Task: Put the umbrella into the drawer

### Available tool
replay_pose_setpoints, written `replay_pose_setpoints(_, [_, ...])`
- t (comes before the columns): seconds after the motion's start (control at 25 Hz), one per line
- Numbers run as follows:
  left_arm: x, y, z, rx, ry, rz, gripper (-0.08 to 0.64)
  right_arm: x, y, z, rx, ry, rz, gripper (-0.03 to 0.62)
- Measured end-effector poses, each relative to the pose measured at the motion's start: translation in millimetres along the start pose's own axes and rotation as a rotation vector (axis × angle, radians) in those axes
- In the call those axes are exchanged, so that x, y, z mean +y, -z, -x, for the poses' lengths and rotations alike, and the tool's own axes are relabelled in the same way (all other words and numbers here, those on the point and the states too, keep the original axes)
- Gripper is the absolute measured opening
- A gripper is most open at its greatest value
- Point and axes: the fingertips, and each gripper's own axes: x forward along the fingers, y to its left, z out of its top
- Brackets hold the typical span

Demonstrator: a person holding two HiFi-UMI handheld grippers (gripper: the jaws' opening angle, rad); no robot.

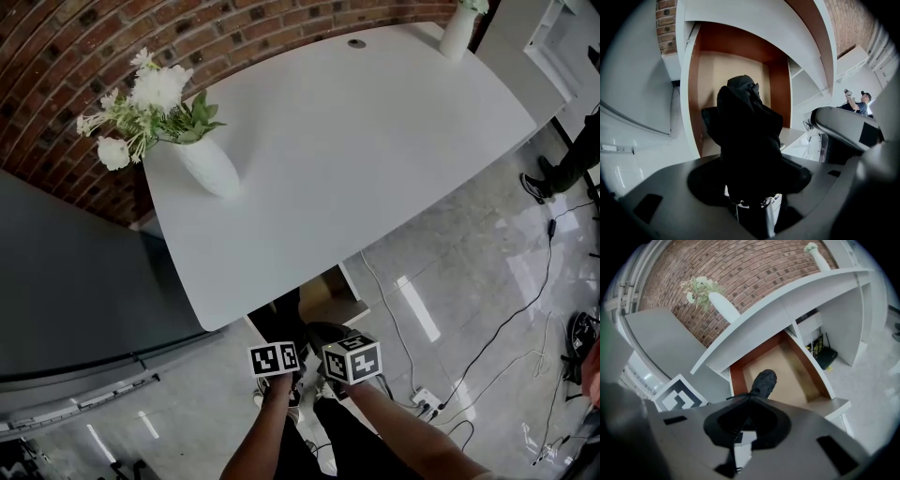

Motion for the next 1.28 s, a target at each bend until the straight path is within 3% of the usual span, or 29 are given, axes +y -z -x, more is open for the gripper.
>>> replay_pose_setpoints(0.44, [-1.8, -1.0, 5.3, -0.062, 0.037, 0.037, 0.264, -0.7, 2.3, -2.8, 0.008, 0.007, 0.005, 0.023])
replay_pose_setpoints(0.72, [1.2, 2.3, 4.3, -0.016, 0.064, 0.026, 0.264, 1.8, 8.9, -5.0, 0.021, 0.009, 0.009, 0.023])
replay_pose_setpoints(1.28, [2.3, 2.5, -4.1, 0.052, 0.042, -0.035, 0.268, -0.4, 10.1, -7.5, 0.027, 0.014, 0.005, 0.023])
